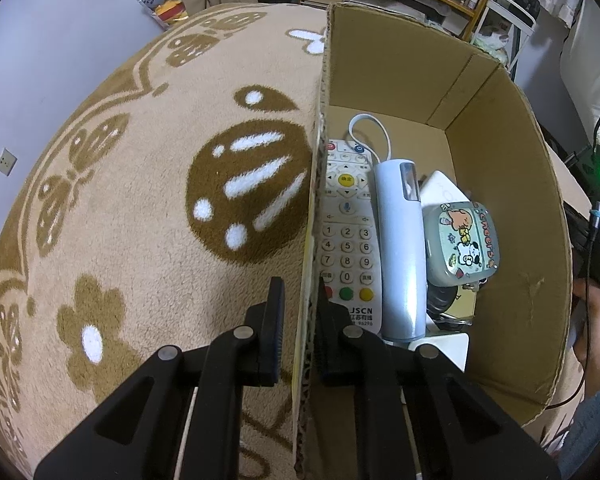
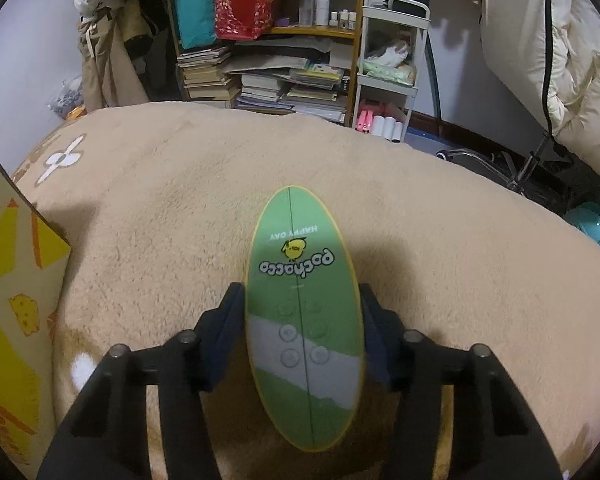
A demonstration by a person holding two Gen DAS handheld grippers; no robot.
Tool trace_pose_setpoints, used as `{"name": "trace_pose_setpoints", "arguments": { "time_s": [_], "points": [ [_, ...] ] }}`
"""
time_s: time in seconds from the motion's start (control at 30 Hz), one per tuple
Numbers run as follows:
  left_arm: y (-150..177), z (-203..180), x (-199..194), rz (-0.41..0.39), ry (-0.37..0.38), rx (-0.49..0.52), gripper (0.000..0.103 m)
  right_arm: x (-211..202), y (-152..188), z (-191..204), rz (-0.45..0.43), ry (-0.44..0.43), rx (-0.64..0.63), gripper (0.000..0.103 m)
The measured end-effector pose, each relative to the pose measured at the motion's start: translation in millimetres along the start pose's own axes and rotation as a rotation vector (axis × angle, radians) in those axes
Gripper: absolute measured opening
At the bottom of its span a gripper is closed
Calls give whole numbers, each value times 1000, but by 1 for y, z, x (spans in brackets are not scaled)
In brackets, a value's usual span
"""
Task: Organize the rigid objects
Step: 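Move the right tool to the green surfboard card and grasp it, then carry the green card over the box and drop it in with the right tool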
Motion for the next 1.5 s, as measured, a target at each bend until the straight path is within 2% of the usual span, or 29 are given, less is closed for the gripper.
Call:
{"name": "trace_pose_setpoints", "arguments": {
  "time_s": [0.13,0.3,0.4,0.6,0.77,0.97,1.3,1.5],
  "points": [
    [0,1,0,1,7,-8,12,-9,4,-7,32,-51,60,59],
    [0,1,0,1,8,-9,12,-32,6,-16,27,-137,158,59],
    [0,1,0,1,7,-9,12,-45,5,-10,25,-178,166,59],
    [0,0,0,1,-4,-5,12,-82,-5,23,-10,-260,93,59],
    [0,-1,0,2,-9,-1,12,-120,-12,58,-46,-368,41,59],
    [0,-1,0,2,-8,-2,12,-150,-2,99,-71,-438,-65,59],
    [0,-1,-1,3,-5,-5,12,-151,36,140,-1,-478,-195,59],
    [-1,-1,-1,2,-2,-7,13,-136,51,145,48,-463,-194,59]
  ]
}}
Point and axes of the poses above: each gripper's, at about its wrist camera, not at the fingertips, and x roughly the way its jaws point, z to its left, y to its underside, the point moved 2 cm from there along x, roughly the way its jaws point, and after that the axes turned 13 degrees about x, right-handed, at the moved point
